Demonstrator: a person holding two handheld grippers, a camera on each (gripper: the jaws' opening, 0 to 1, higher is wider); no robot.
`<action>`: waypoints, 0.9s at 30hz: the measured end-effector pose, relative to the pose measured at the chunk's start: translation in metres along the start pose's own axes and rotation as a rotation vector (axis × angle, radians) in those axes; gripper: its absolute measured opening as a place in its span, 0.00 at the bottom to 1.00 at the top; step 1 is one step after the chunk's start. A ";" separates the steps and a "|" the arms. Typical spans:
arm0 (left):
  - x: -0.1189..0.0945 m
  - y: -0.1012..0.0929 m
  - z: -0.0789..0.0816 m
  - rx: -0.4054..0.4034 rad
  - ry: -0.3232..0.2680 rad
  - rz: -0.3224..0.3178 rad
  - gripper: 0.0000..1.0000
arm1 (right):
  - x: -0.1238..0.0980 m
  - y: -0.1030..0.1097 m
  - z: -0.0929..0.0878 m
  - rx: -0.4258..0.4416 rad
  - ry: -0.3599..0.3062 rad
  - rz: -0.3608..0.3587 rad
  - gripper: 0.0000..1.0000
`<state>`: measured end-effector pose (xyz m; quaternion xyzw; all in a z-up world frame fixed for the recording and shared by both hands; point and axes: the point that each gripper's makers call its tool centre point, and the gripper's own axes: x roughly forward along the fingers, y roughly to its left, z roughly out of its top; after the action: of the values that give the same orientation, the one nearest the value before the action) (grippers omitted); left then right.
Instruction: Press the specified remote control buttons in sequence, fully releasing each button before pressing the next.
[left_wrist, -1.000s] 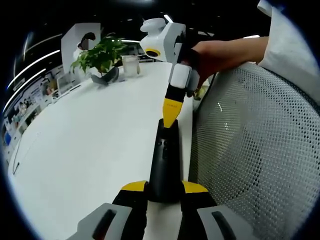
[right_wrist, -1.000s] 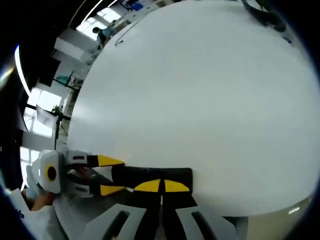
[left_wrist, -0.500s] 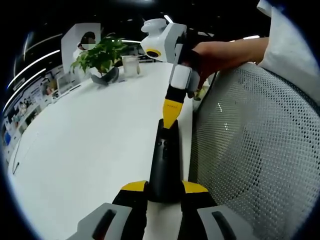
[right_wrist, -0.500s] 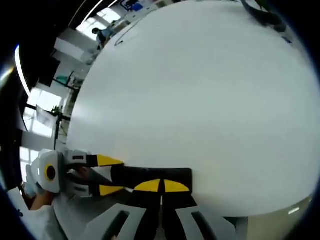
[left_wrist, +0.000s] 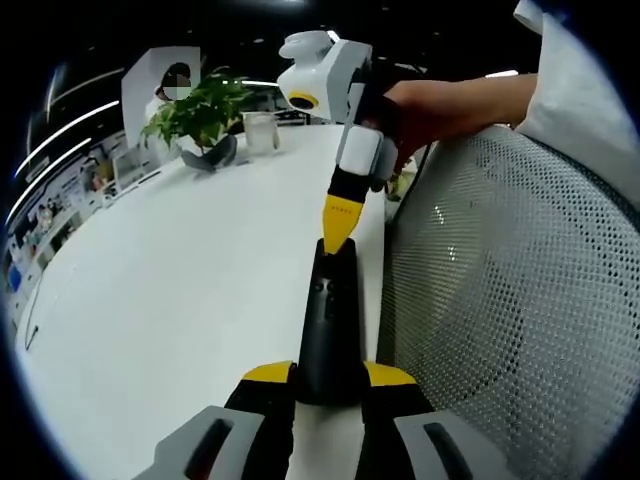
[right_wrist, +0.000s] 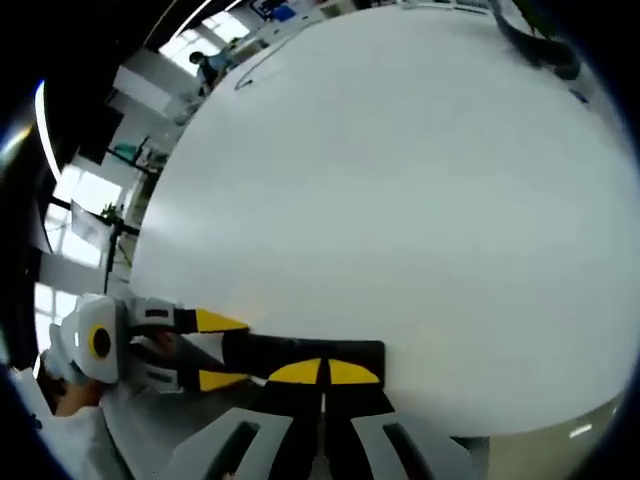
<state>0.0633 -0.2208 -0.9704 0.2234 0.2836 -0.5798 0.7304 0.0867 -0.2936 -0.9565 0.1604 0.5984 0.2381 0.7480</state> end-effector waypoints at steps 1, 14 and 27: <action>0.000 0.000 0.000 0.000 0.000 0.000 0.24 | -0.001 0.000 0.000 0.012 -0.003 0.008 0.00; 0.002 -0.004 0.003 0.015 -0.010 -0.013 0.24 | 0.000 0.003 0.002 0.062 -0.016 0.049 0.00; 0.004 -0.006 0.004 0.014 -0.017 -0.020 0.24 | 0.005 0.002 -0.004 0.001 0.027 0.015 0.00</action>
<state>0.0589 -0.2273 -0.9701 0.2208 0.2757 -0.5907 0.7255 0.0828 -0.2891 -0.9602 0.1621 0.6072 0.2454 0.7381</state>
